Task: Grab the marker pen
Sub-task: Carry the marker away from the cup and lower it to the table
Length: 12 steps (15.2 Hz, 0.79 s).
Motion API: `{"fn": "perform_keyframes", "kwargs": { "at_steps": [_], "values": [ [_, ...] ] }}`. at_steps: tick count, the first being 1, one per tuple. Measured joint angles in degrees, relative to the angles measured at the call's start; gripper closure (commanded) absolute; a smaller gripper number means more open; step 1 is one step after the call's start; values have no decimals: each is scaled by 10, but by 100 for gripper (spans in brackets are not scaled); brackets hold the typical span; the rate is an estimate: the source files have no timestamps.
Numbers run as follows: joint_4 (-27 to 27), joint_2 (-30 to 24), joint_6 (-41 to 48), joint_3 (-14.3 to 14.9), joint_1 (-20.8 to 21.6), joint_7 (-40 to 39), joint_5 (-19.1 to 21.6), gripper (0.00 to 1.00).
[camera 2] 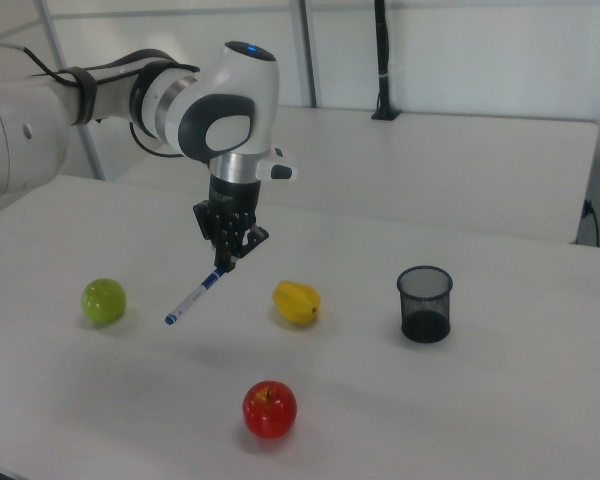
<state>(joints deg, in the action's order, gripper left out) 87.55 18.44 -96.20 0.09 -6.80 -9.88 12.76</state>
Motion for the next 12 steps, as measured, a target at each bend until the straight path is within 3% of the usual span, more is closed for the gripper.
{"fn": "perform_keyframes", "kwargs": {
  "at_steps": [12],
  "values": [
    [95, 7, -25, -1, 85, -29, -33, 97]
  ]
}}
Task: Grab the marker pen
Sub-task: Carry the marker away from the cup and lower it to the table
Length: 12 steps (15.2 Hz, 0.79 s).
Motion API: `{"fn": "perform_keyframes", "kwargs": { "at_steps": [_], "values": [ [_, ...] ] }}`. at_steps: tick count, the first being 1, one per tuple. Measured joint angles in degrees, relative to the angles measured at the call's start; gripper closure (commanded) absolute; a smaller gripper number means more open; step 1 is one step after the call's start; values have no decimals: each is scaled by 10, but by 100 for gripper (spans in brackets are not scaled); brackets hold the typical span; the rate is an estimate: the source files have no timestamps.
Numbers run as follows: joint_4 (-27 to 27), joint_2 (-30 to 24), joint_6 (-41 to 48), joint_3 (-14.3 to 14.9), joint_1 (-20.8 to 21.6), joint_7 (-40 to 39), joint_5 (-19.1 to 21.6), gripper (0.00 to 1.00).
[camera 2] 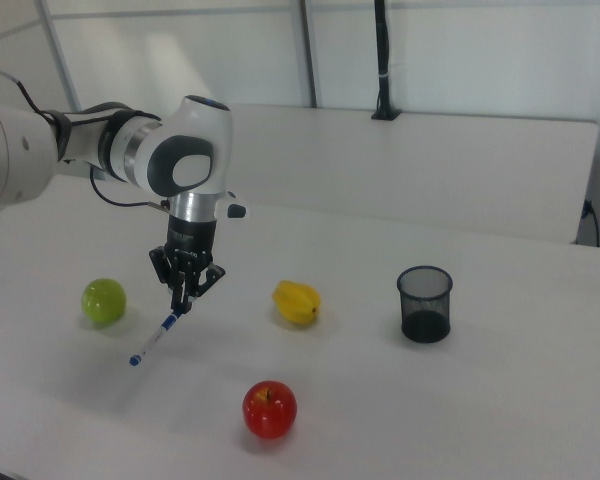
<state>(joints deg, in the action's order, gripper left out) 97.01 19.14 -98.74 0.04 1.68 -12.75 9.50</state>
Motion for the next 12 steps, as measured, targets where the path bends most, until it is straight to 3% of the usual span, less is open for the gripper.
{"fn": "perform_keyframes", "kwargs": {
  "at_steps": [5, 12],
  "values": [
    [45, 6, -64, 0, 23, 12, -15, 97],
    [47, 33, -115, 0, 34, 43, -24, 97]
  ]
}}
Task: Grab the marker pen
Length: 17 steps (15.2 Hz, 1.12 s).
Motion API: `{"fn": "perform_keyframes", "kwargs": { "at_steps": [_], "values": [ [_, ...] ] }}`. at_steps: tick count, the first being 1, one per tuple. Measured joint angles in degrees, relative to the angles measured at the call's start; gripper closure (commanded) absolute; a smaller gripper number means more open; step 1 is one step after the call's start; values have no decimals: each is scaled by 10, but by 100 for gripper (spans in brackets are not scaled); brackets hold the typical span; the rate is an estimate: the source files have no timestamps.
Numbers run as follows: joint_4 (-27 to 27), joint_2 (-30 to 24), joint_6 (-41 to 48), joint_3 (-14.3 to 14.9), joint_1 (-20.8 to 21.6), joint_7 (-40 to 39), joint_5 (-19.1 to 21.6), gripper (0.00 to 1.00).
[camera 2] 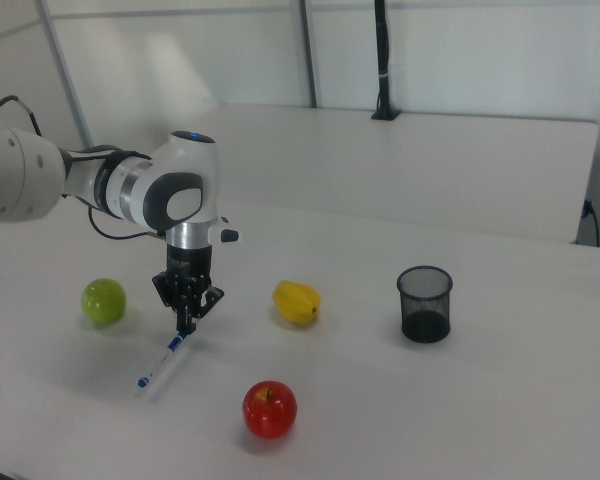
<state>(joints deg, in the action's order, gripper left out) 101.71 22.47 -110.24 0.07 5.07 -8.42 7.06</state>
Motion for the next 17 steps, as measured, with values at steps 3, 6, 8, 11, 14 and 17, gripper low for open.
{"fn": "perform_keyframes", "kwargs": {
  "at_steps": [3, 6, 8, 11, 14, 17],
  "values": [
    [0, 7, -4, 0, 9, 7, -9, 97],
    [1, 10, -4, 0, 12, 9, -13, 95],
    [1, 10, -4, 0, 12, 9, -14, 76],
    [1, 10, -4, 0, 12, 10, -14, 38],
    [1, 10, -4, 1, 12, 17, -14, 23],
    [1, 10, -4, 1, 12, 21, -14, 12]
  ]
}}
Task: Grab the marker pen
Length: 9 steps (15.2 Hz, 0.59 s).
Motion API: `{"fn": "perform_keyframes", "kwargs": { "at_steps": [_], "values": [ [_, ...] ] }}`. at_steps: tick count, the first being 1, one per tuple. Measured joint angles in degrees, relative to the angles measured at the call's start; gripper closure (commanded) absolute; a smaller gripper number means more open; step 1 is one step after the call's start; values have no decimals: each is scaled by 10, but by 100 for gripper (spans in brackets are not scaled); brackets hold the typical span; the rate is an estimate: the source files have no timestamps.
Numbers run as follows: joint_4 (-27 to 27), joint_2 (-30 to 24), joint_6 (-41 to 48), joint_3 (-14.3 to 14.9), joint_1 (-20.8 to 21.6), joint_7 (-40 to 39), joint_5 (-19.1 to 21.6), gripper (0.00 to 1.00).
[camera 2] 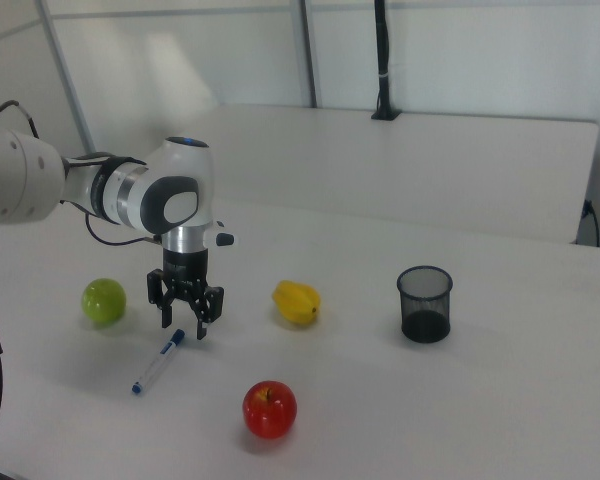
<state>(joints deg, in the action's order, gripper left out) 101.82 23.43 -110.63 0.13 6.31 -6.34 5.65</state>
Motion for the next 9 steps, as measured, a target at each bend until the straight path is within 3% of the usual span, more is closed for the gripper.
{"fn": "perform_keyframes", "kwargs": {
  "at_steps": [2, 6, 9],
  "values": [
    [0, -1, 0, 0, 0, 1, 0, 0],
    [-15, -28, 3, 7, -3, 27, 0, 0],
    [-44, -67, 58, 13, -21, 35, -1, 0]
  ]
}}
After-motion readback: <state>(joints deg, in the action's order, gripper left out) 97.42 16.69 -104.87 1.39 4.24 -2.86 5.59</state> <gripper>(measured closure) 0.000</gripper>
